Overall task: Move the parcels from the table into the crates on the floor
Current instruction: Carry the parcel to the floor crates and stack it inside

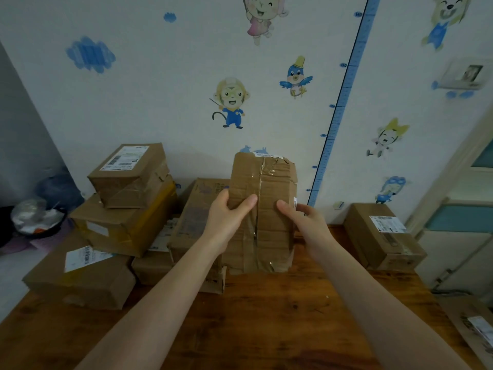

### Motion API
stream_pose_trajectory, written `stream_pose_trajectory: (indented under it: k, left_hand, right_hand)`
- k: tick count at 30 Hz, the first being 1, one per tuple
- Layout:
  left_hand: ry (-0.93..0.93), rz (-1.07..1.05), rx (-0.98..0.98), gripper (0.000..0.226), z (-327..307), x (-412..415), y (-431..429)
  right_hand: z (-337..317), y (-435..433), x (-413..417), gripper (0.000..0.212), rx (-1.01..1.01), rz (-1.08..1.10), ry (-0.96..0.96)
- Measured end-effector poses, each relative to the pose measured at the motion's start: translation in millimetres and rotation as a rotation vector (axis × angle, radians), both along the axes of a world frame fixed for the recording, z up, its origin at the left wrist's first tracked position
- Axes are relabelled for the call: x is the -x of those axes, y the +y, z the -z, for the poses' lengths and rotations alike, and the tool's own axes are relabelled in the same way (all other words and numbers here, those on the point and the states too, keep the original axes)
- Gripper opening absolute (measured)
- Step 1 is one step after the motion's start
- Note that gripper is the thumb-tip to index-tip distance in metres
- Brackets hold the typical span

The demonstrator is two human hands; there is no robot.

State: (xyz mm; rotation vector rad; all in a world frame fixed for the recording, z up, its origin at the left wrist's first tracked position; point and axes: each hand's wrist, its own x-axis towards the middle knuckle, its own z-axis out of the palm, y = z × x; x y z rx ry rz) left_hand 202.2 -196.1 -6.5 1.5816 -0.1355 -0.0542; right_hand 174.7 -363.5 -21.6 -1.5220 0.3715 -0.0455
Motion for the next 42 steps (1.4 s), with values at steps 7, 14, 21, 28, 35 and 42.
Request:
stream_pose_trajectory:
  k: [7, 14, 21, 28, 35, 42]
  left_hand:
    - [0.049, 0.063, -0.013, 0.034, 1.4, 1.5, 0.4]
    - [0.041, -0.018, 0.064, 0.015, -0.7, -1.9, -0.1]
    - [0.058, 0.006, 0.104, 0.03, -3.3, -2.6, 0.1]
    - [-0.002, 0.042, 0.035, 0.033, -2.3, -6.4, 1.9]
    - [-0.109, 0.007, 0.068, 0.018, -6.8, -6.0, 4.5]
    - [-0.109, 0.024, 0.034, 0.015, -16.2, -4.1, 7.2]
  right_hand:
    - [-3.4, -2.5, -4.5, 0.085, 0.082, -0.015, -0.049]
    - [-0.7, 0.0, -4.1, 0.09, 0.182, -0.066, -0.053]
    - [0.0, 0.9, -5.2, 0.08, 0.377, -0.056, -0.128]
    - [-9.4, 4.4, -4.9, 0.079, 0.351, -0.083, -0.155]
    - [-8.4, 5.8, -4.7, 0.077, 0.408, -0.072, -0.179]
    - [-20.1, 9.4, -4.6, 0.071, 0.321, -0.037, -0.227]
